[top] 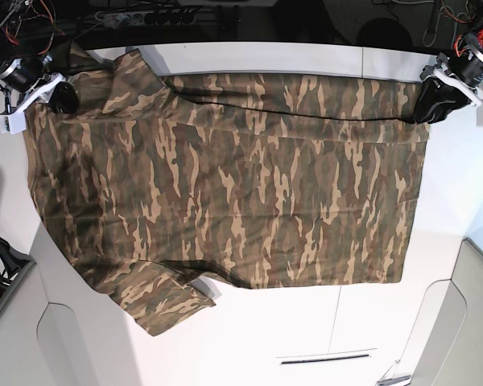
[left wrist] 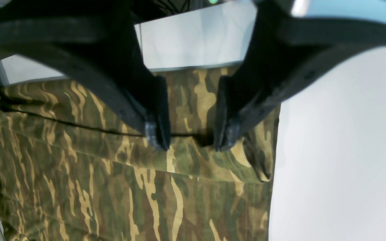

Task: Fold the T-shirt properly
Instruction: 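Regrasp the shirt edge with both grippers and smooth it flat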

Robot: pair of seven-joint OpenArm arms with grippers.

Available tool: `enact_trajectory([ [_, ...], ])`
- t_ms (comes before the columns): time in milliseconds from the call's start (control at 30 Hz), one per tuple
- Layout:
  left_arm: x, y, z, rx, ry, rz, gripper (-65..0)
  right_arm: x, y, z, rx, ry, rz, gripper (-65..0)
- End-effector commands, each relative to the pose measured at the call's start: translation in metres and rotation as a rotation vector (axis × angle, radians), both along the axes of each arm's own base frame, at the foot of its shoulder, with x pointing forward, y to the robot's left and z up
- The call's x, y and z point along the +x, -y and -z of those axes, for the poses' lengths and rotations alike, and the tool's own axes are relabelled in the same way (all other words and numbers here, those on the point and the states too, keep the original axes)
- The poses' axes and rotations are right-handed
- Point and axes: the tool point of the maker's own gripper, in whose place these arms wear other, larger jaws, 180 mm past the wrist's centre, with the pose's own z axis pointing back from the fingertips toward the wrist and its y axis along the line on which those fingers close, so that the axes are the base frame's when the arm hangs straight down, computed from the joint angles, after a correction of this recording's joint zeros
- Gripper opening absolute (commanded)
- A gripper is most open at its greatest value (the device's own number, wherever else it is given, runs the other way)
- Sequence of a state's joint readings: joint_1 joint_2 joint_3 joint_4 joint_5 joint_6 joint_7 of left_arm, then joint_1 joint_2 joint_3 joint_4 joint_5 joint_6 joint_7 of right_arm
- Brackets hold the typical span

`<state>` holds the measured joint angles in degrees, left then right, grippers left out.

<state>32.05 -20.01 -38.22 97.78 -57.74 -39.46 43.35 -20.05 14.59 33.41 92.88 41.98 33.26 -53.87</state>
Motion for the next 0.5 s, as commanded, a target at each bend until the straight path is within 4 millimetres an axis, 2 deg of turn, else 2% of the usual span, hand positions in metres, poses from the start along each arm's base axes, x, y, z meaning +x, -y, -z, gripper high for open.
enact_trajectory([
  [0,0.005,-0.002,-0.011,0.008,0.037,0.012,-39.2,0.009,0.003,-0.011,-0.005,0.045,-0.009,-57.8],
  [100,0.005,-0.002,-0.011,0.008,0.037,0.012,-39.2,0.016,0.003,-0.014,-0.005,0.063,-0.009,-64.9],
  [467,0.005,-0.002,-0.011,0.009,0.036,0.012,-39.2,0.06,0.001,-0.039,-0.009,0.148,-0.028,-65.0],
])
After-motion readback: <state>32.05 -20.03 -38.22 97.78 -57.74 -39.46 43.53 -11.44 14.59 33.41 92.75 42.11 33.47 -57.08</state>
